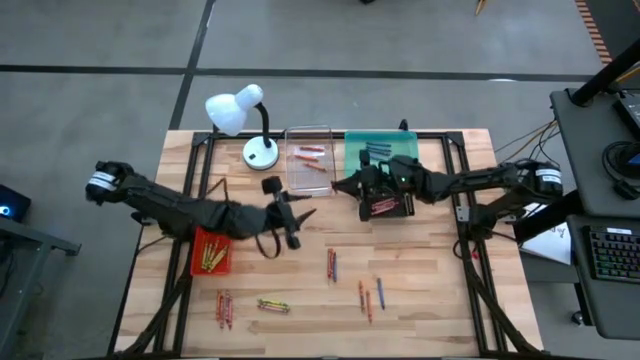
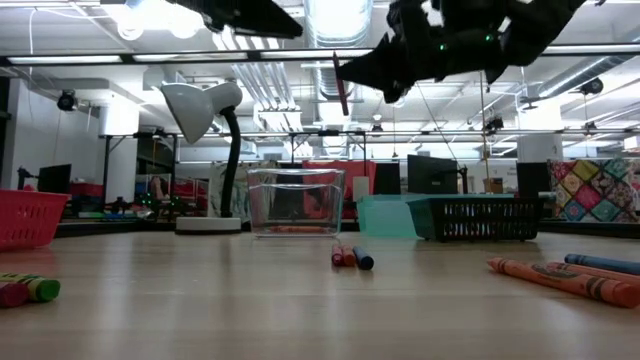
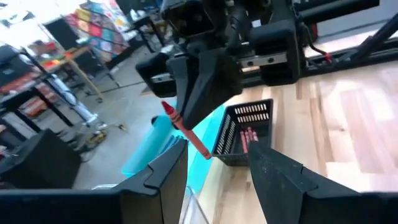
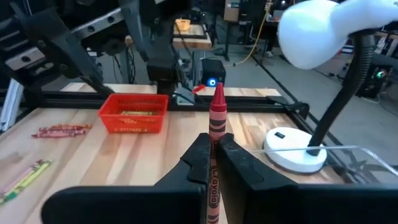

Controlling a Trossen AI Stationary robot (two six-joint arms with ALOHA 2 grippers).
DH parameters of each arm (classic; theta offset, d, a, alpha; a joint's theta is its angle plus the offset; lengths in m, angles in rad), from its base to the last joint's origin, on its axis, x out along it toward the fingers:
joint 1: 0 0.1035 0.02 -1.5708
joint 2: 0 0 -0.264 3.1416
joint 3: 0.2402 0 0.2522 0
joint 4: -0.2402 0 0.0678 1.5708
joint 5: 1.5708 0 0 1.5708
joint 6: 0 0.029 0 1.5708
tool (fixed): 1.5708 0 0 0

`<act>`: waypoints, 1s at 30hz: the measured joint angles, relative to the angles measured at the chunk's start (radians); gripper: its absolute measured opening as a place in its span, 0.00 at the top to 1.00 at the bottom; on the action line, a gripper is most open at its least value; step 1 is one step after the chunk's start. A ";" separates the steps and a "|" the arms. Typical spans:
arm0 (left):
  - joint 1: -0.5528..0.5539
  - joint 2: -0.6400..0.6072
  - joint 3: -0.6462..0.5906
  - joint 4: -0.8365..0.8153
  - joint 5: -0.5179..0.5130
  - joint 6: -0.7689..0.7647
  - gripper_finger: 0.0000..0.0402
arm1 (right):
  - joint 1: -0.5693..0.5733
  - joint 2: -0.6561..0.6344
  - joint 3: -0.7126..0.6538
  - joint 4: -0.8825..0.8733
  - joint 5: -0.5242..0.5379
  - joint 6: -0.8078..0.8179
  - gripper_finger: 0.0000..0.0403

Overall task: Sort crayons
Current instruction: Put the red crayon into the black bin

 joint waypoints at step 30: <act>0.303 -0.040 -0.019 -0.010 0.260 -0.021 0.62 | -0.152 -0.048 0.205 -0.942 -0.107 0.090 0.97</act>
